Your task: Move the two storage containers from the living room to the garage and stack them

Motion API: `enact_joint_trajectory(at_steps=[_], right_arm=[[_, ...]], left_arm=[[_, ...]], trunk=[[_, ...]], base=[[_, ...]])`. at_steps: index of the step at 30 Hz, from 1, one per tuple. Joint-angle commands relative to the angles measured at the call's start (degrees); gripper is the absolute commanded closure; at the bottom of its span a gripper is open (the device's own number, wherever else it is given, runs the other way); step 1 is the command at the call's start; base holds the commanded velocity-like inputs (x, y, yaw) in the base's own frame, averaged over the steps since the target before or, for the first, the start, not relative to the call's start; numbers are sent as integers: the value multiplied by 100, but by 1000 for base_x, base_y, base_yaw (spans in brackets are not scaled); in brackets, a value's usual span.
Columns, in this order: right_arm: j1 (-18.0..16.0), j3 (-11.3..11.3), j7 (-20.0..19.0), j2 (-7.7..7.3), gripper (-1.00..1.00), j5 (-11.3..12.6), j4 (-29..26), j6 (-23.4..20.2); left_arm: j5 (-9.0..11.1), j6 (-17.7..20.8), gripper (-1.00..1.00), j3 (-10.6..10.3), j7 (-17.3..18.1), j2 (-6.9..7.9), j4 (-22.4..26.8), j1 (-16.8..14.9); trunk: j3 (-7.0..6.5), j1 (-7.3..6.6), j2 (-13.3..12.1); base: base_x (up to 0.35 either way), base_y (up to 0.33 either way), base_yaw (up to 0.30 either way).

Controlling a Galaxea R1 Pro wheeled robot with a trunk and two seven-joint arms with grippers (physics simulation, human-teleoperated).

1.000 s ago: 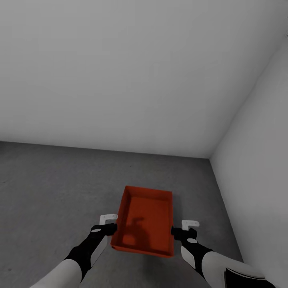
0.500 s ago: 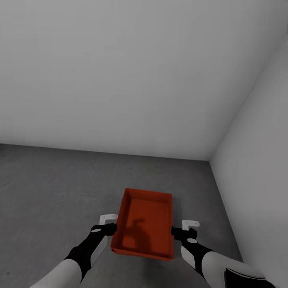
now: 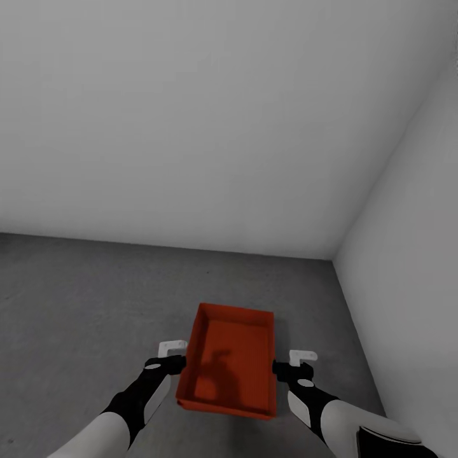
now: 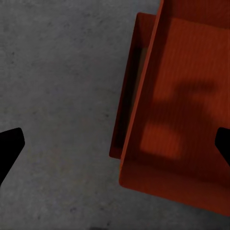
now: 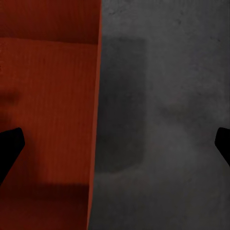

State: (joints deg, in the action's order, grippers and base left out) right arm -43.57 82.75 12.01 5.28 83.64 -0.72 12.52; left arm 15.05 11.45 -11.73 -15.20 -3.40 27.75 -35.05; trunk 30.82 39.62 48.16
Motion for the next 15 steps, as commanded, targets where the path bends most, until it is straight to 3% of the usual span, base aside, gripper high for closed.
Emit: enact_joint_trajectory(at_steps=[1,15], right_arm=[[-2,48,30,0,-100,46,-8,11],[-2,47,30,0,-100,47,-8,7]], left_arm=[[60,24,-100,-48,-53,6,11,-2],[60,17,-100,-50,-60,6,13,-2]], trunk=[[-4,1,4],[-130,1,4]], base=[[0,0,0],[0,0,0]])
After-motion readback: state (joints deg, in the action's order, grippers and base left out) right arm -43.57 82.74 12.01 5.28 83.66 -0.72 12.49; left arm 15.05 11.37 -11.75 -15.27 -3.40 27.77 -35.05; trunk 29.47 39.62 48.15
